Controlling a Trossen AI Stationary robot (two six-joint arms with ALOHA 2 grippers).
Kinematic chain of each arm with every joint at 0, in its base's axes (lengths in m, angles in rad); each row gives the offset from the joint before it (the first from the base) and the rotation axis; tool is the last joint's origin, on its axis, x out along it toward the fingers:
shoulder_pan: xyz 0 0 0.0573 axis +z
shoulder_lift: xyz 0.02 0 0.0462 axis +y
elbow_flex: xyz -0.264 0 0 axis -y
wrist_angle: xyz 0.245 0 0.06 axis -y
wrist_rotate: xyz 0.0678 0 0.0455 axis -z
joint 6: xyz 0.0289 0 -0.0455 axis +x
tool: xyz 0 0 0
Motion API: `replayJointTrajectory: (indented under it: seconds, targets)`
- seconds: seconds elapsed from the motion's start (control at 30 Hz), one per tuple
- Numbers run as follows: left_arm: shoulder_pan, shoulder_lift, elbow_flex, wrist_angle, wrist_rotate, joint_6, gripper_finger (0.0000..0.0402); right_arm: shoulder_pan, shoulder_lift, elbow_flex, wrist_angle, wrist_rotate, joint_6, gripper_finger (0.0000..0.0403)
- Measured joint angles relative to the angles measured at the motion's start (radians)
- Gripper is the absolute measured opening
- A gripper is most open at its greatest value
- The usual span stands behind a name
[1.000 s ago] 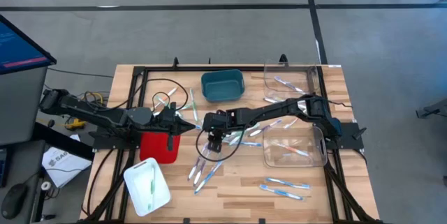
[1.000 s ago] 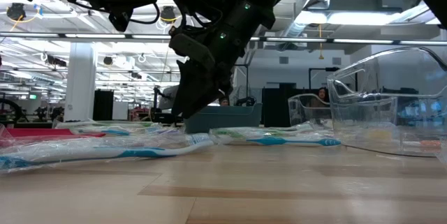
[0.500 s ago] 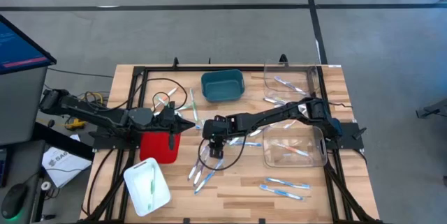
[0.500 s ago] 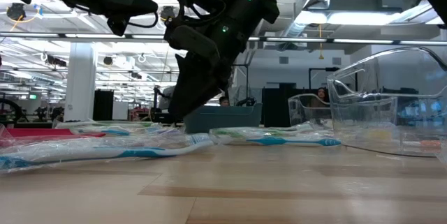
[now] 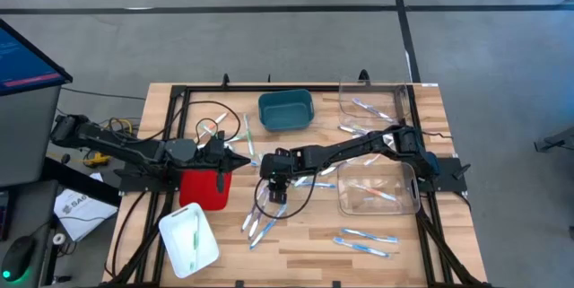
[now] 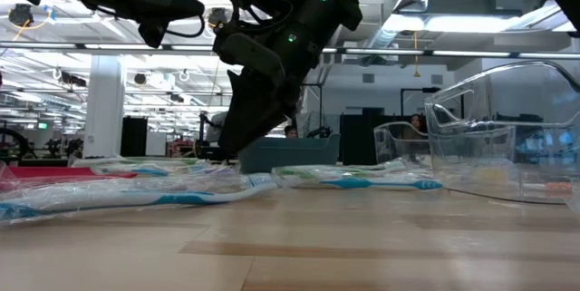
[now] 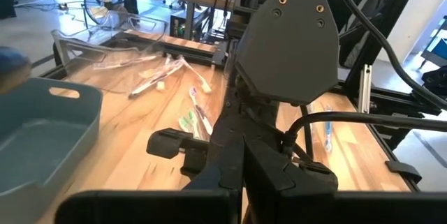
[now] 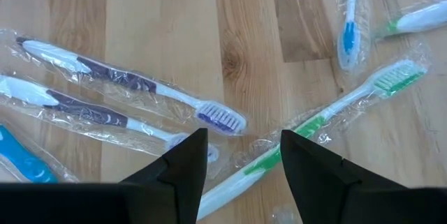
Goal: Pick & Place Toothbrushes
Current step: Put the purple toothbrush into the top transparent bin
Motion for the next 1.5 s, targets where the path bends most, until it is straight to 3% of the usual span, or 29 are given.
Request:
replayJointTrajectory:
  seconds: [0.97,1.5]
  targets:
    - [-0.024,0.045,0.0,-0.007,0.004,-0.05,0.0001,0.034,0.0,0.0,0.035,0.0,-0.12,0.0174]
    - [-0.031,0.095,0.0,-0.004,0.058,-0.092,0.0001,0.062,0.0,0.0,0.042,0.0,-0.124,0.0132]
